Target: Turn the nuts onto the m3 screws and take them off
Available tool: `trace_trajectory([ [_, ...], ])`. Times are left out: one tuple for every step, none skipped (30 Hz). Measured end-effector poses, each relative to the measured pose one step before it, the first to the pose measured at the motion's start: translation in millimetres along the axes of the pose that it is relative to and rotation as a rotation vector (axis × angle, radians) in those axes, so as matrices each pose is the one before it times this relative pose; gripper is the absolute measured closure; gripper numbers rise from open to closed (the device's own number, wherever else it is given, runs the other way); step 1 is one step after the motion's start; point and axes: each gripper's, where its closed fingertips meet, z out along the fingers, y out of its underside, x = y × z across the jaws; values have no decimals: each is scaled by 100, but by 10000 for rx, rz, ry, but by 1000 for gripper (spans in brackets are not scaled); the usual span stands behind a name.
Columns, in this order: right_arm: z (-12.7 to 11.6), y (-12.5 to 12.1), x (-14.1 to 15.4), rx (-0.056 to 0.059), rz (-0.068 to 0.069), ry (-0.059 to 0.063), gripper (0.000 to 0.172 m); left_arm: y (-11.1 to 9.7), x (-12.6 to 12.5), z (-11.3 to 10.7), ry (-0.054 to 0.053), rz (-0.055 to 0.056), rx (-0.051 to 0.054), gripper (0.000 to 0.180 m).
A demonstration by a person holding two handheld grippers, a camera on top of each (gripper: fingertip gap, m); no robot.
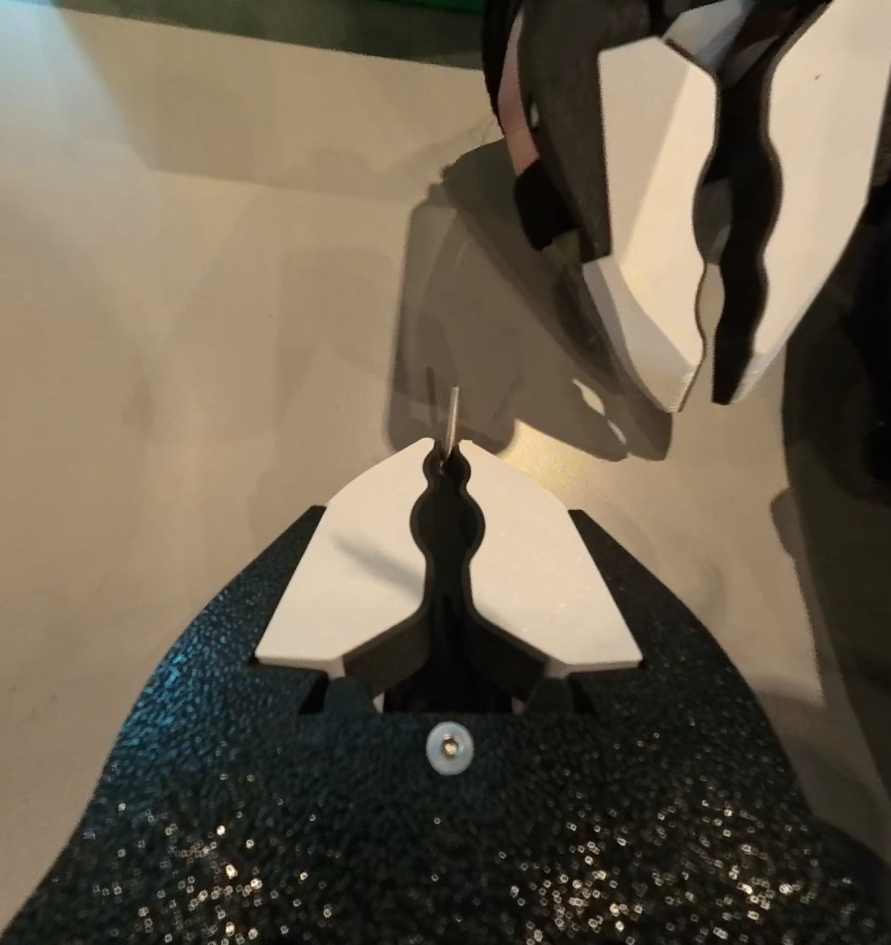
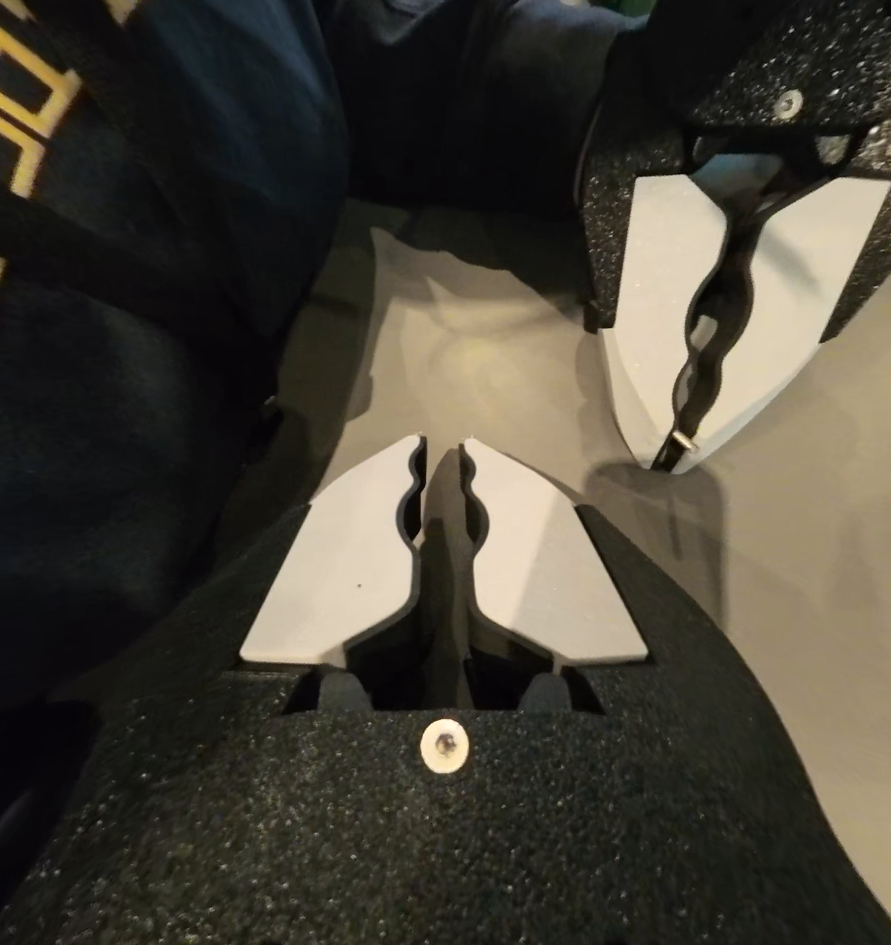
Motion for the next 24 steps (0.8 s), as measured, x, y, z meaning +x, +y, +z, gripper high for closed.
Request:
trace_trajectory([
  [-36, -58, 204, 81, 13, 93, 160, 2, -5, -1, -7, 9, 0, 176],
  [-52, -94, 193, 116, 27, 70, 161, -1, 8, 5, -10, 14, -1, 176],
  [-86, -169, 293, 170, 24, 139, 160, -2, 7, -9, -10, 15, -1, 176],
  [-139, -268, 261, 218, 23, 140, 160, 2, -3, -1, -5, 10, 0, 176],
  [-170, -406, 150, 296, 7, 96, 160, 2, 8, -1, 1, 4, 0, 176],
  [-209, -516, 98, 345, 16, 123, 160, 6, 7, -7, 5, -2, 0, 176],
  [-210, -516, -40, 304, 25, 116, 159, -2, 5, 1, 9, -6, 1, 176],
  [-198, -388, -291, 182, 4, 41, 159, -2, 3, 1, 7, -6, 0, 176],
  [-198, -164, -317, 39, -33, 121, 159, -3, -2, -13, 4, -4, 0, 176],
  [-188, 41, -250, -54, -71, 235, 158, 0, 4, 0, 2, -2, 0, 176],
  [-188, 201, -382, -118, -60, 188, 158, 0, 1, 0, 1, -1, 0, 176],
  [-180, 338, -441, -182, -9, 175, 158, 6, 6, -7, 3, -4, 0, 176],
  [-184, 402, -456, -193, 30, 174, 157, -4, -2, 2, 9, -10, 1, 176],
  [-167, 366, -513, -138, 59, 147, 157, 4, 9, -7, 9, -11, 1, 176],
  [-160, 283, -592, -57, 74, 106, 157, -2, 4, 1, 7, -8, 1, 176],
  [-131, 272, -651, -20, 89, 73, 157, 4, 2, -6, 6, -7, 1, 176],
  [-99, 285, -701, -28, 106, 30, 157, -2, 0, 1, 5, -5, 0, 176],
  [-66, 310, -603, -50, 109, 83, 157, 0, 2, 0, 1, -1, 0, 176],
  [-28, 299, -588, -46, 86, 77, 157, 1, 8, 0, -1, 2, 0, 176],
  [22, 281, -648, -37, 91, -3, 157, 6, -5, -8, -2, 2, 0, 176],
  [88, 244, -701, -45, 109, -72, 157, -6, 5, -7, -2, 3, 0, 176],
  [144, 260, -741, -75, 100, -132, 156, 2, 2, -1, -4, 5, 0, 176],
  [223, 285, -758, -115, 71, -166, 156, 2, 6, -1, -2, 3, 0, 176],
  [311, 267, -706, -136, 15, -147, 155, 0, 3, 0, 2, -1, 0, 176],
])
